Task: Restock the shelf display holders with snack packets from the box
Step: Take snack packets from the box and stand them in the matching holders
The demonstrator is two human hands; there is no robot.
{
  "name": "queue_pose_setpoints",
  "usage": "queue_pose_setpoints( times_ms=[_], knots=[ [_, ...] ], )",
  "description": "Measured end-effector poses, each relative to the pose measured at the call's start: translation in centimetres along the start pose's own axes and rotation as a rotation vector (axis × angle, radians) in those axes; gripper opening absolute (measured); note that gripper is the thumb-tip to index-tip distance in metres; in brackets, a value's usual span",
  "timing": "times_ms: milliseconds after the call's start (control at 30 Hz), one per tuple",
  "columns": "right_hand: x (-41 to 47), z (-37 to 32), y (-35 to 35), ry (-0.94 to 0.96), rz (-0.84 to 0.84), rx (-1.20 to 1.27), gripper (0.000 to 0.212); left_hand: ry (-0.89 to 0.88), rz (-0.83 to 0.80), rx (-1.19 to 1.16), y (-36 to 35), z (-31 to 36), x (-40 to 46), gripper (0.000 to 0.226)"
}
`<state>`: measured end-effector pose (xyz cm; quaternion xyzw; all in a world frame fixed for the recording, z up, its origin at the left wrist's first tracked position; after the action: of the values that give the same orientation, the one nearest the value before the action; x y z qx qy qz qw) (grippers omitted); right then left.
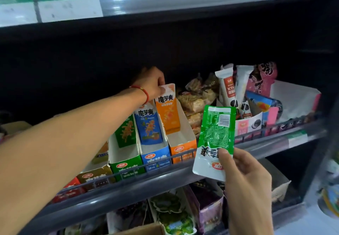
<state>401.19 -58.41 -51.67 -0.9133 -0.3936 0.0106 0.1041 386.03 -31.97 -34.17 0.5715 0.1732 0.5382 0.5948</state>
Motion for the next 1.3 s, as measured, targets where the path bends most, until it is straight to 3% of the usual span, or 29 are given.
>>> queue_pose_setpoints(
  times_ms=[133,267,367,433,533,600,667,733,800,933,1067,1300],
  knots=[
    [0.0,0.0,-0.6,0.015,-0.006,-0.036,0.007,-0.047,-0.016,0.062,-1.6,-0.5,-1.2,0.01],
    [-0.3,0.2,-1.9,-0.004,-0.054,-0.056,0.007,-0.083,0.049,0.108,-0.5,0.7,-2.9,0.012],
    [-0.8,0.2,-3.5,-0.028,-0.149,-0.047,0.006,-0.255,0.153,-0.126,2.1,3.1,-8.5,0.007],
    [-1.4,0.1,-4.9,-0.054,-0.227,-0.028,0.009,-0.421,0.018,-0.292,2.9,5.1,-15.1,0.019],
    [-2.9,0.4,-7.6,-0.119,-0.349,0.077,0.012,-0.541,-0.25,-0.224,1.8,5.1,-23.1,0.056],
    [-4.4,0.6,-9.5,-0.209,-0.429,0.219,0.017,-0.614,-0.176,-0.139,2.5,3.9,-24.9,0.052],
    [-6.0,0.4,-11.3,-0.33,-0.535,0.394,0.035,-0.655,0.027,-0.131,5.1,3.1,-25.1,0.03],
    [-7.4,-0.2,-12.6,-0.385,-0.653,0.45,0.053,-0.522,0.2,-0.228,8.6,1.3,-23.9,0.021],
    [-7.9,-0.2,-13.0,-0.345,-0.698,0.394,0.055,-0.273,0.304,-0.358,11.5,-1.9,-21.6,0.011],
    [-7.7,1.1,-12.7,-0.293,-0.607,0.255,0.048,0.03,0.286,-0.443,12.8,-8.2,-16.2,0.011],
    [-7.3,1.5,-12.6,-0.278,-0.58,0.189,0.035,0.124,0.257,-0.328,12.1,-11.0,-12.2,0.01],
    [-6.8,0.9,-12.3,-0.256,-0.588,0.174,0.045,0.051,0.098,-0.054,8.5,-9.9,-6.9,0.012]
  ],
)
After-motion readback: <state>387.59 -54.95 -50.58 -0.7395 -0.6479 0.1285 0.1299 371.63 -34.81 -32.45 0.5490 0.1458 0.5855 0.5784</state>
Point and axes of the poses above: each hand's wrist, its own x-axis towards the middle knuckle, its own y-axis out of the back of the hand, z = x × y, the point moved 9 cm from there along x, towards the middle knuckle, and after that the axes turned 7 degrees about -x, right-handed, at the moved point
